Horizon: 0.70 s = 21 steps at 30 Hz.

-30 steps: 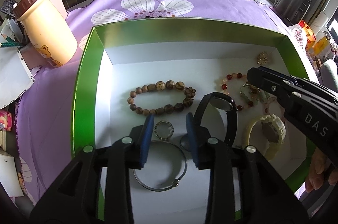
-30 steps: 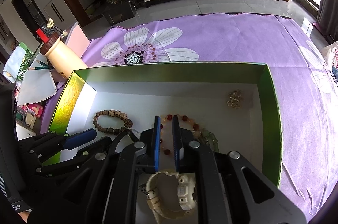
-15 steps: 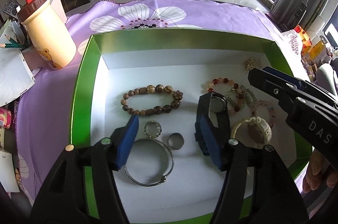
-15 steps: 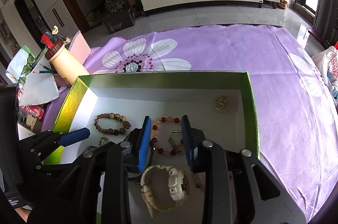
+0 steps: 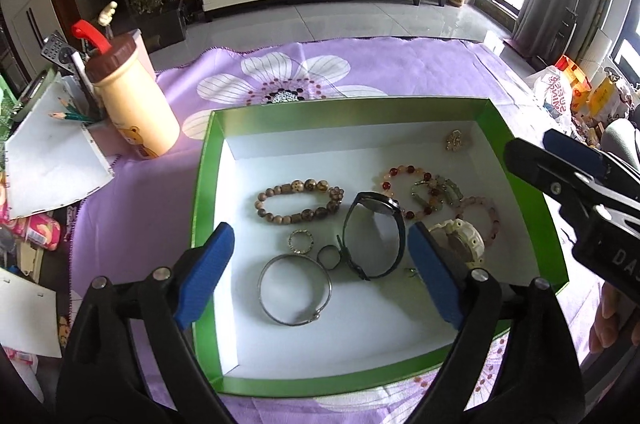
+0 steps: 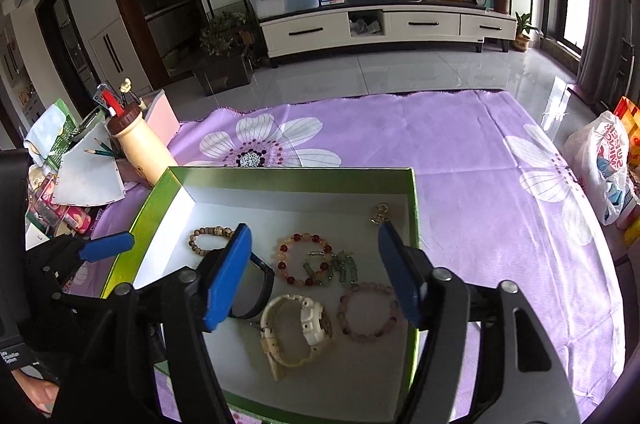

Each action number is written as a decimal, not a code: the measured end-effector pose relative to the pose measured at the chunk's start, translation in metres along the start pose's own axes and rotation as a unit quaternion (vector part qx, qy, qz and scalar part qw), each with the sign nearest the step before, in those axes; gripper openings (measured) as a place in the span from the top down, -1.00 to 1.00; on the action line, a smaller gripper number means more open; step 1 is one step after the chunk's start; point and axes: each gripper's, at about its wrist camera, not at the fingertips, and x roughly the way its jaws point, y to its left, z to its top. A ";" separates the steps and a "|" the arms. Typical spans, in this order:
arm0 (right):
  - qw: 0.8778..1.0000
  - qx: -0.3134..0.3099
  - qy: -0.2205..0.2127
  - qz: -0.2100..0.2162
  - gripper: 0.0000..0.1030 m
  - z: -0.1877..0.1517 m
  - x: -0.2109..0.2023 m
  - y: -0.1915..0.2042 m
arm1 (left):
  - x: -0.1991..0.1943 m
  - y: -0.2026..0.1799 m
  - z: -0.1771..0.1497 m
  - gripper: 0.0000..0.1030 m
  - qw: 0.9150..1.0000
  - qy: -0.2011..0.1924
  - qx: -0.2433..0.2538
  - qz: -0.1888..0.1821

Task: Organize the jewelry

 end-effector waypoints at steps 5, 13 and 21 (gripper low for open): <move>1.000 -0.024 -0.002 -0.013 -0.64 -0.010 -0.021 0.006 | -0.027 0.002 -0.005 -0.87 1.000 -0.018 -0.001 0.017; 0.999 -0.033 0.008 -0.024 -0.97 -0.021 -0.052 0.005 | -0.071 0.002 -0.010 -0.96 0.998 -0.046 0.001 0.039; 0.999 -0.035 0.007 -0.041 -0.97 -0.023 -0.083 0.008 | -0.107 -0.001 -0.015 -0.96 0.997 -0.056 -0.015 0.041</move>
